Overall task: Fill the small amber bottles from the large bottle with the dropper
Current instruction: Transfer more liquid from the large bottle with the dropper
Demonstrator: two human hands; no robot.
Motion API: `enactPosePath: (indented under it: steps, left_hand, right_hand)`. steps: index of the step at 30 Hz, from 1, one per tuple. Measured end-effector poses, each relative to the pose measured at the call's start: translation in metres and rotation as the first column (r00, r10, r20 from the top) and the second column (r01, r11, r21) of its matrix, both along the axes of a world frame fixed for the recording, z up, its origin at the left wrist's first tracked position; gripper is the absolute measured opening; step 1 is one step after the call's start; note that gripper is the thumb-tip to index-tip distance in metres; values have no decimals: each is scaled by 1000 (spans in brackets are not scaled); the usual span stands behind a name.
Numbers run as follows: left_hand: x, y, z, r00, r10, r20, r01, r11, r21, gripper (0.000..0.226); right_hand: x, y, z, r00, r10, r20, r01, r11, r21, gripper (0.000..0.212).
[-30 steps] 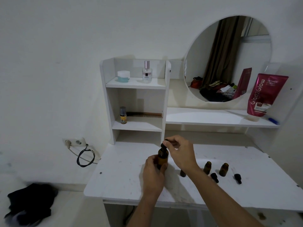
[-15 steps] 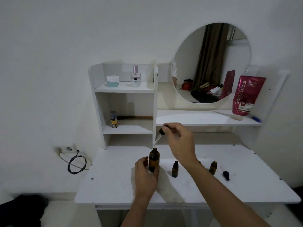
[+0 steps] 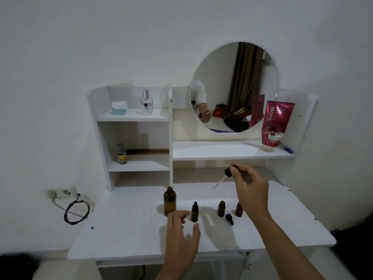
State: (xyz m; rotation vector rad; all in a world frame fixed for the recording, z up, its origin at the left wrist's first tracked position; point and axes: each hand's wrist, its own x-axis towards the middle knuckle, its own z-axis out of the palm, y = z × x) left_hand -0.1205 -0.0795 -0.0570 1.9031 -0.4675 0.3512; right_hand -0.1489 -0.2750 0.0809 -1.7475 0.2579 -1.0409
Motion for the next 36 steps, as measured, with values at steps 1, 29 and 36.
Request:
enactPosePath:
  steps: [1,29,36]
  left_hand:
    - [-7,-10,0,998,-55,-21,56,998,22,41]
    - [37,-121,-11,990,-98,-99,116,974,193,17]
    - [36,-118,-10,987,-110,-119,128,979,161,19]
  right_hand:
    - [-3,-6,-2,1000,-14,-10,14,1000,8,15]
    - [-2,-55,-48,996,1,-90,-3,1000,-24,15]
    - [-1,-46,-47,996,30,-80,-35,998,-54,15]
